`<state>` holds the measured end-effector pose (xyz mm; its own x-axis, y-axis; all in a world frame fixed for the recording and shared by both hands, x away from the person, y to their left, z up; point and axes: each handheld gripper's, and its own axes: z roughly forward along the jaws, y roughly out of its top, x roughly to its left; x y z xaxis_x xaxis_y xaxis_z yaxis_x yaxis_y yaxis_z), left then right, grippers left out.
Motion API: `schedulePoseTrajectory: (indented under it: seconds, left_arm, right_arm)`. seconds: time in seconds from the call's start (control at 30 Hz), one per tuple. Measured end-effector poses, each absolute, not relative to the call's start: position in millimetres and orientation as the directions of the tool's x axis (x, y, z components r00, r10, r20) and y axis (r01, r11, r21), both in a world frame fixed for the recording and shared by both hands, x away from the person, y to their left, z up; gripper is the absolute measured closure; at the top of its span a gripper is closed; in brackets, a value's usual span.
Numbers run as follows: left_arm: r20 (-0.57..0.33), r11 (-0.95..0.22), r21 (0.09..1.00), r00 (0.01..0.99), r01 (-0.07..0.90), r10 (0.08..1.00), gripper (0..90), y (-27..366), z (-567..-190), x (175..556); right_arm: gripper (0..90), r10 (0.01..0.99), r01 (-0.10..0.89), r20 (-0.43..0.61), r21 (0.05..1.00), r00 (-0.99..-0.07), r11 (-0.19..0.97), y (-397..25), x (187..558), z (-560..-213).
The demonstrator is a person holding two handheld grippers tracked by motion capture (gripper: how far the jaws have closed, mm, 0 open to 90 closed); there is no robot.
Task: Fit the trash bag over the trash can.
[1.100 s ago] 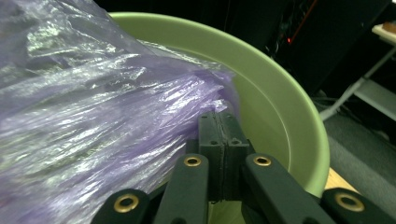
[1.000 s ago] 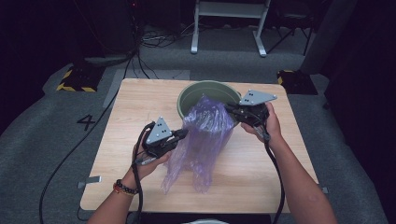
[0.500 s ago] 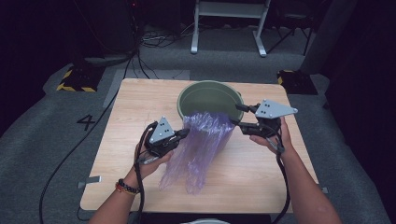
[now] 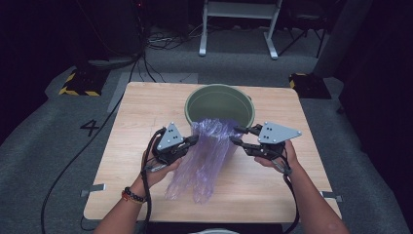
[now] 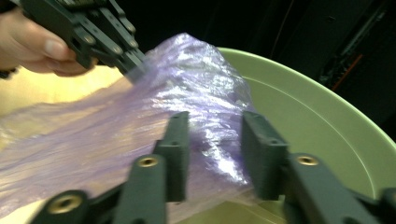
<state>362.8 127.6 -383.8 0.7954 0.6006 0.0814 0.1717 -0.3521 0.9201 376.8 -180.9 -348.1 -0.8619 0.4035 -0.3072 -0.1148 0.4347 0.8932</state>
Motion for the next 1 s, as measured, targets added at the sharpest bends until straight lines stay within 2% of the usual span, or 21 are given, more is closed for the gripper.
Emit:
schedulePoseTrajectory:
  seconds: [0.13,0.17,0.2,0.27,0.6,0.73,0.87,1.0]
  left_arm:
    - [0.080,-0.351,0.920,0.795,0.172,0.601,89.3,128.2,-384.7,362.4]
    - [0.081,-0.352,0.920,0.796,0.171,0.600,89.3,128.7,-384.7,362.3]
    - [0.082,-0.352,0.921,0.797,0.170,0.599,89.3,129.2,-384.7,361.8]
    - [0.084,-0.350,0.922,0.797,0.166,0.598,89.3,130.1,-384.9,361.4]
    - [0.081,-0.345,0.923,0.791,0.170,0.606,87.2,134.4,-382.9,362.3]
    - [0.071,-0.334,0.926,0.791,0.173,0.607,81.7,136.4,-381.9,362.7]
    - [0.052,-0.307,0.935,0.785,0.179,0.618,68.6,139.7,-381.2,362.6]
    - [0.036,-0.295,0.937,0.788,0.187,0.615,62.3,142.6,-380.9,363.1]
  right_arm:
    - [79.5,0.405,-0.136,-0.333,0.886,-0.851,0.442,-178.7,376.1,-349.2]
    - [79.5,0.405,-0.136,-0.333,0.886,-0.851,0.442,-178.7,376.1,-349.2]
    - [85.0,0.406,-0.139,-0.332,0.889,-0.852,0.436,-179.2,375.1,-348.3]
    - [88.1,0.410,-0.140,-0.335,0.889,-0.848,0.436,-180.8,374.5,-346.8]
    - [89.8,0.495,-0.080,-0.274,0.922,-0.824,0.378,-191.0,390.4,-341.5]
    - [89.8,0.543,-0.037,-0.247,0.929,-0.802,0.369,-194.4,403.0,-338.2]
    - [89.8,0.588,0.015,-0.205,0.938,-0.782,0.346,-198.5,417.9,-336.1]
    - [89.7,0.617,0.059,-0.195,0.928,-0.763,0.367,-198.2,430.4,-338.5]
